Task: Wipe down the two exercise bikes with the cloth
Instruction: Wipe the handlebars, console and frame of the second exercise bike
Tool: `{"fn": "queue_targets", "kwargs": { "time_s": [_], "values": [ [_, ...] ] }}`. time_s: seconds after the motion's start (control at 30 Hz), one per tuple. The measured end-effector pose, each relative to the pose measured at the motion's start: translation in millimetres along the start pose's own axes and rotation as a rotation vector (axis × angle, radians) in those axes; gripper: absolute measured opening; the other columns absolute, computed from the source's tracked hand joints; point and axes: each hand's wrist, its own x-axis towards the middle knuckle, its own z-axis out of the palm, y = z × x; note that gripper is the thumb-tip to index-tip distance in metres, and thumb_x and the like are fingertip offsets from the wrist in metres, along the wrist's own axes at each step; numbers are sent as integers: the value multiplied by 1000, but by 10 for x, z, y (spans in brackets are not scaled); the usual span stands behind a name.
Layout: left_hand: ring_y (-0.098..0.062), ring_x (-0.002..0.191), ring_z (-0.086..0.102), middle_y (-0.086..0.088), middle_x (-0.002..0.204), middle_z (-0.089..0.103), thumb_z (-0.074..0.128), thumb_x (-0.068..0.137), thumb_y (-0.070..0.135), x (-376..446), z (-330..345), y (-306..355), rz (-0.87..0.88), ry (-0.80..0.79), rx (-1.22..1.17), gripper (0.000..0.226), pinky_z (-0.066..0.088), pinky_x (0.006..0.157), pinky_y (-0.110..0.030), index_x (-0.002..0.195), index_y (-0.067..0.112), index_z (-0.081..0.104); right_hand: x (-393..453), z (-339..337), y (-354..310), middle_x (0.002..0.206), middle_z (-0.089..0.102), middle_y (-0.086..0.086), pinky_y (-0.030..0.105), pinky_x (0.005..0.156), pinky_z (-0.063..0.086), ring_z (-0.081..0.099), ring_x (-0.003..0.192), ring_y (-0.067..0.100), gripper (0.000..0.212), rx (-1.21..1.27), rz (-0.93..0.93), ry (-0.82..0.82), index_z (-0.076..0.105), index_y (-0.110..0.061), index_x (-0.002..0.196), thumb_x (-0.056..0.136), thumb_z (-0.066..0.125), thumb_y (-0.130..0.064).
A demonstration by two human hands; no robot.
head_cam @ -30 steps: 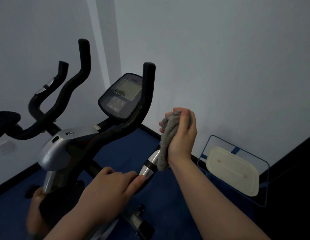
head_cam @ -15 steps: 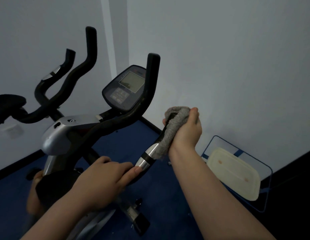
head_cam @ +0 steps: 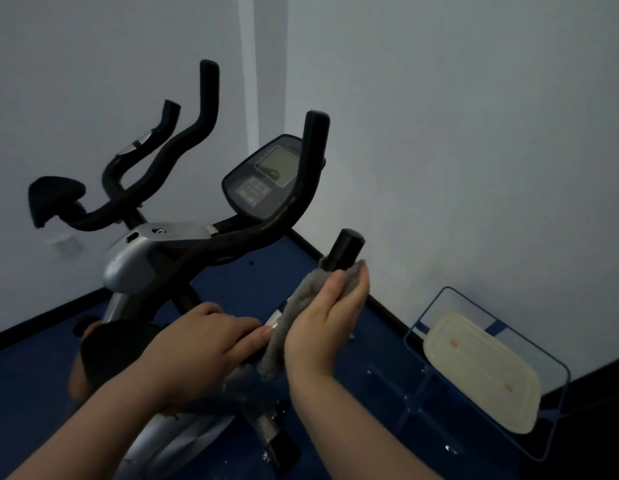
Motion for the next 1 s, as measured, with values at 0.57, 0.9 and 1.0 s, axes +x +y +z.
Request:
{"fn": "queue_targets", "kwargs": {
  "time_s": [0.57,0.9,1.0],
  "values": [
    [10,124,43,23,119,61,39,98,37,-403,-193,-311,70,150,-82,28,6,117,-22,114,37,62,-41,-29,233,156,22,10,46,121,5,9,148,26,52,-611,-701,-53,30,-3,146,97,32,-18],
    [-13,110,57,6,111,66,40,92,28,-691,-81,-554,56,422,2,30,28,110,-35,102,22,67,-416,18,401,65,63,5,41,102,43,61,71,25,29,-933,-1235,-229,67,-11,68,85,46,-20],
    [-14,116,52,4,120,62,39,93,30,-847,18,-642,-16,494,10,34,31,100,-30,119,21,60,-514,142,333,57,58,2,34,81,50,55,57,21,29,-1121,-1217,-260,63,-14,65,88,50,-25]
  ]
}}
